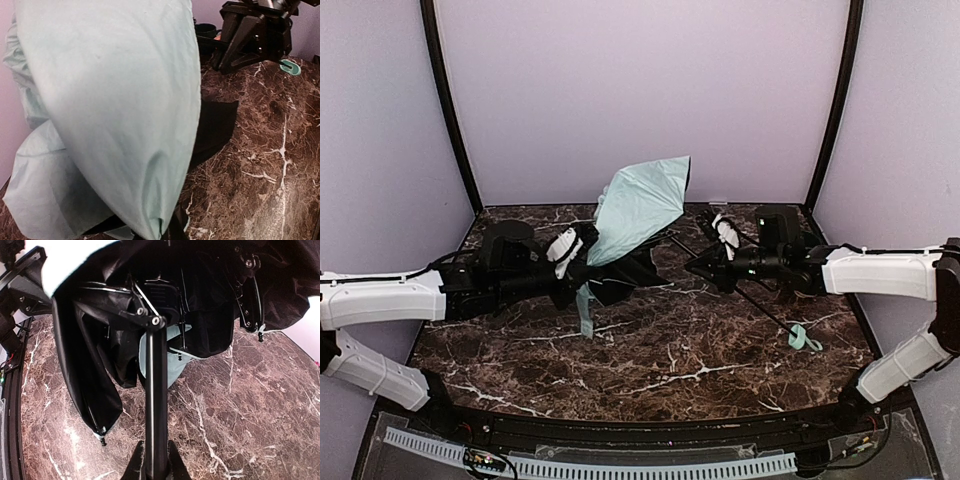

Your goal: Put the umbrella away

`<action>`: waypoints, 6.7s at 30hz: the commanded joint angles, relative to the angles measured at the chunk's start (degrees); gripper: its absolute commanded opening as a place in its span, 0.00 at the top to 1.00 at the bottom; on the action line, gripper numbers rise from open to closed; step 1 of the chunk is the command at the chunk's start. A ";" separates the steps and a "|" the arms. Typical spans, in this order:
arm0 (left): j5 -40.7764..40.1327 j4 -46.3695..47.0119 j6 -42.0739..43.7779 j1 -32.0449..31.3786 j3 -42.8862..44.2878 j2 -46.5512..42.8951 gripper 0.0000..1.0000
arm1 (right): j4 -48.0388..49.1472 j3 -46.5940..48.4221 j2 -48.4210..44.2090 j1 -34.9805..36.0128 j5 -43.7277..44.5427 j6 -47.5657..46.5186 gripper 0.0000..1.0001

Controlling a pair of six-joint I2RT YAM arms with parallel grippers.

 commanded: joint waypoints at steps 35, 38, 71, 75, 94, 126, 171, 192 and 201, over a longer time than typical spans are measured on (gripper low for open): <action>8.66 3.90 9.36 -9.80 -3.05 6.31 0.50 | -15.59 10.09 -9.53 -6.19 -7.61 -6.43 1.00; 11.04 -0.23 9.93 -9.55 -2.32 2.88 0.37 | -18.66 10.29 -11.45 -7.17 -5.23 -9.18 1.00; 20.43 7.11 -5.70 2.52 2.25 2.13 0.96 | -10.90 7.45 -17.46 -8.47 -2.07 -5.22 1.00; 18.83 7.57 -5.36 2.52 2.33 2.97 1.00 | -9.39 7.37 -17.96 -8.46 -3.47 -4.62 1.00; 22.39 26.41 -4.04 -4.69 6.17 19.65 1.00 | 7.68 5.27 -16.02 -8.69 -9.05 7.10 1.00; 14.56 17.12 -7.54 5.99 5.33 6.01 0.34 | -3.62 5.56 -19.16 -10.56 -11.43 -0.82 1.00; 26.23 14.09 2.20 -2.73 -8.41 -5.98 0.46 | -21.47 18.99 -13.39 -14.42 -15.62 -18.06 1.00; 40.50 38.43 -6.39 -5.39 2.88 19.73 0.26 | -23.57 26.19 -12.15 -14.18 -18.77 -19.40 1.00; 42.46 39.57 -5.54 -5.66 1.09 19.35 0.76 | -23.80 26.30 -12.33 -14.16 -17.63 -19.61 1.00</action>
